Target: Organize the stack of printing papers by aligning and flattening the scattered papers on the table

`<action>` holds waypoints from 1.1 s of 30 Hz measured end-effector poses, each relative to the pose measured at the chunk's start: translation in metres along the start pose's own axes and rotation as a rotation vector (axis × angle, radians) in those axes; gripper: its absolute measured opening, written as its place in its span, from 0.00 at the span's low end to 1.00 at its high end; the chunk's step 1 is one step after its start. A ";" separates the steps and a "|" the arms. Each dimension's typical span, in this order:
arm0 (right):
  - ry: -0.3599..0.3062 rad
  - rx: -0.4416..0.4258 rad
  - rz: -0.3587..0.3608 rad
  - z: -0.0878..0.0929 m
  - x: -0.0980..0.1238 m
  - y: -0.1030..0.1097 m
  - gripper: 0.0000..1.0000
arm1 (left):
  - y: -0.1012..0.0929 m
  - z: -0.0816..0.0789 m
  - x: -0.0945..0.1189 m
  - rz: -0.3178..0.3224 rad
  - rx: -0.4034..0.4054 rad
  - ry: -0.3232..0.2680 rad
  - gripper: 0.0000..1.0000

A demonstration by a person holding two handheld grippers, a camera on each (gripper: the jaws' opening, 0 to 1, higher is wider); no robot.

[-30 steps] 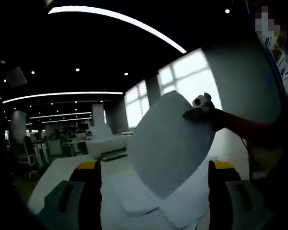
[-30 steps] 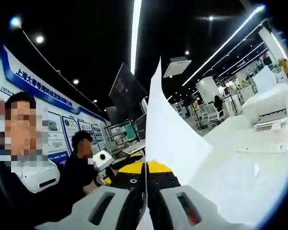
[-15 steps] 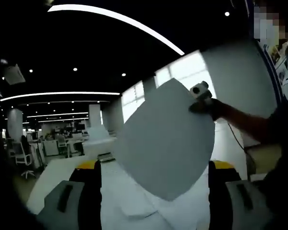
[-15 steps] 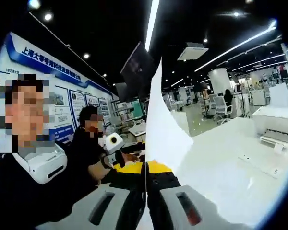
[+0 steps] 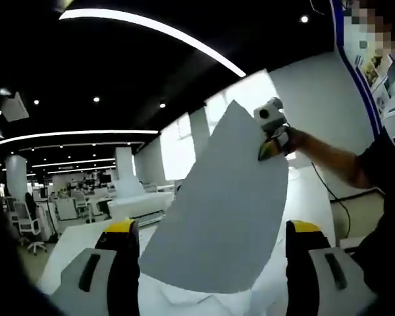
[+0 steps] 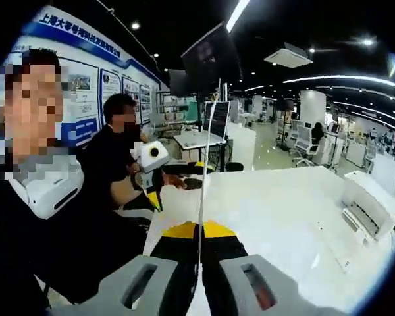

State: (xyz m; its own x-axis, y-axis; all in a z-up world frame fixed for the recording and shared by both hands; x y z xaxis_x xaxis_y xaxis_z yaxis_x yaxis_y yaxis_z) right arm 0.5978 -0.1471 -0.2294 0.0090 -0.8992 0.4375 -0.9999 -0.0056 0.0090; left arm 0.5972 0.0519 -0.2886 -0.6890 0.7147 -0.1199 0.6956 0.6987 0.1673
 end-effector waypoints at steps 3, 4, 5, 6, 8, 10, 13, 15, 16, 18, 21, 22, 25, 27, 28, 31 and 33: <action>0.096 0.074 0.013 0.000 -0.001 0.002 0.00 | -0.005 -0.002 -0.002 0.025 -0.023 0.003 0.92; 0.113 0.095 0.015 -0.001 -0.002 0.002 0.00 | -0.007 -0.002 -0.003 0.031 -0.029 0.003 0.92; 0.141 0.133 0.019 -0.003 -0.003 0.003 0.00 | -0.009 -0.003 -0.004 0.037 -0.034 0.005 0.92; 0.159 0.134 0.016 -0.003 -0.003 0.004 0.00 | -0.010 -0.002 -0.006 0.042 -0.037 0.006 0.92; 0.192 0.163 0.011 -0.007 -0.005 0.005 0.00 | -0.013 -0.002 -0.008 0.051 -0.038 0.007 0.92; 0.213 0.184 0.010 -0.010 -0.006 0.006 0.00 | -0.015 -0.002 -0.010 0.058 -0.038 0.007 0.92; 0.266 0.265 -0.003 -0.020 -0.011 0.007 0.00 | -0.022 0.001 -0.014 0.088 -0.043 0.009 0.90; 0.305 0.305 -0.018 -0.024 -0.014 0.008 0.00 | -0.027 0.005 -0.016 0.114 -0.051 0.020 0.85; 0.318 0.314 -0.020 -0.026 -0.016 0.008 0.00 | -0.028 0.005 -0.017 0.120 -0.052 0.022 0.85; 0.343 0.333 -0.023 -0.030 -0.019 0.007 0.00 | -0.031 0.007 -0.018 0.131 -0.052 0.026 0.85; 0.379 0.357 -0.021 -0.035 -0.022 0.005 0.00 | -0.036 0.009 -0.019 0.156 -0.039 0.030 0.80; 0.390 0.362 -0.019 -0.037 -0.024 0.004 0.00 | -0.037 0.009 -0.019 0.163 -0.036 0.032 0.78; 0.421 0.391 -0.024 -0.039 -0.030 0.004 0.00 | -0.040 0.012 -0.020 0.189 -0.017 0.041 0.70; 0.442 0.409 -0.023 -0.039 -0.031 0.004 0.00 | -0.040 0.014 -0.021 0.191 -0.009 0.049 0.66; 0.451 0.414 -0.020 -0.039 -0.032 0.002 0.00 | -0.039 0.016 -0.021 0.195 -0.002 0.055 0.63; 0.472 0.426 -0.013 -0.039 -0.034 -0.001 0.00 | -0.038 0.021 -0.020 0.212 0.026 0.068 0.50; 0.481 0.428 -0.013 -0.038 -0.034 -0.001 0.00 | -0.038 0.021 -0.019 0.224 0.061 0.068 0.40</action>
State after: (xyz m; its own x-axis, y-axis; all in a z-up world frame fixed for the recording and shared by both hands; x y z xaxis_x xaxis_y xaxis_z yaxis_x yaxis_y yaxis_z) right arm 0.5991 -0.0999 -0.2098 -0.0763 -0.6020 0.7948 -0.9125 -0.2791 -0.2990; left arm 0.5883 0.0129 -0.3136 -0.5267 0.8498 -0.0194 0.8422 0.5249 0.1231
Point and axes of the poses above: the point that each gripper's makers call its tool centre point, and the gripper's own axes: x roughly backward along the fingers, y roughly to its left, z roughly out of its underside, the point moved 4 cm from there along x, roughly backward along the fingers, and after that the axes turned 8 degrees about -z, right-handed, at the moved point
